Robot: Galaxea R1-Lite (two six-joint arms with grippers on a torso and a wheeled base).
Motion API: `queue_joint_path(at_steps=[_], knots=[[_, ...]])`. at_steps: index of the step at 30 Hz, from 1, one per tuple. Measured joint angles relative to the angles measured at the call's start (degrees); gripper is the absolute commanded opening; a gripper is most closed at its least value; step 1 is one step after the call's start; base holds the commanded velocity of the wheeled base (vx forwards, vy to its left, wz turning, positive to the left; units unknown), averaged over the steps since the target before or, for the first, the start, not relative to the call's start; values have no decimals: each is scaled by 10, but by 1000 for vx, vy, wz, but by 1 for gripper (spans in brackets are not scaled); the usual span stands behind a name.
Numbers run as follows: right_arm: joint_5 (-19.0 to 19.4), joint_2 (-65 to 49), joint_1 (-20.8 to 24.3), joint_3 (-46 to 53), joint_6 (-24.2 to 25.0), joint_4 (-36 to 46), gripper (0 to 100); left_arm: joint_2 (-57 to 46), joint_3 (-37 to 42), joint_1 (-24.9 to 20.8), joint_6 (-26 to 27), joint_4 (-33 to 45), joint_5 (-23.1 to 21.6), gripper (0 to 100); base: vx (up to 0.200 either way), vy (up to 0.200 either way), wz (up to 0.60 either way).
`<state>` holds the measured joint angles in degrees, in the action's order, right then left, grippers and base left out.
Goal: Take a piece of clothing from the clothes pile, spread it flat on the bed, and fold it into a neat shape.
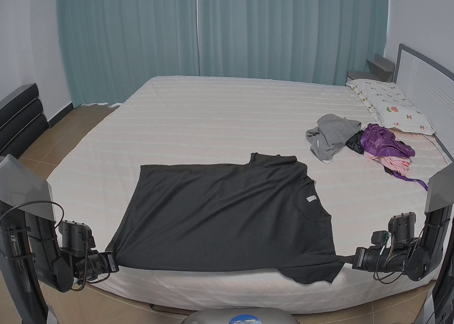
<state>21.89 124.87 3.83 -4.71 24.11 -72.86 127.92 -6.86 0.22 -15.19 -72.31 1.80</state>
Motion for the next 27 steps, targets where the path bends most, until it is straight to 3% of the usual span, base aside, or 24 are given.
queue_joint_path(at_steps=[9, 21, 27], knots=[[-4, -14, -23, -59, 0, 7, 0, -31, -22, -2, -48, -6, 0, 0, 0, 0, 0], [-65, 84, -4, -194, 3, 43, 0, -6, -56, -14, -94, -7, 0, 0, 0, 0, 0], [-68, 105, 3, -221, 39, 41, 0, 4, -68, -19, -106, -8, 1, 0, 0, 0, 0]])
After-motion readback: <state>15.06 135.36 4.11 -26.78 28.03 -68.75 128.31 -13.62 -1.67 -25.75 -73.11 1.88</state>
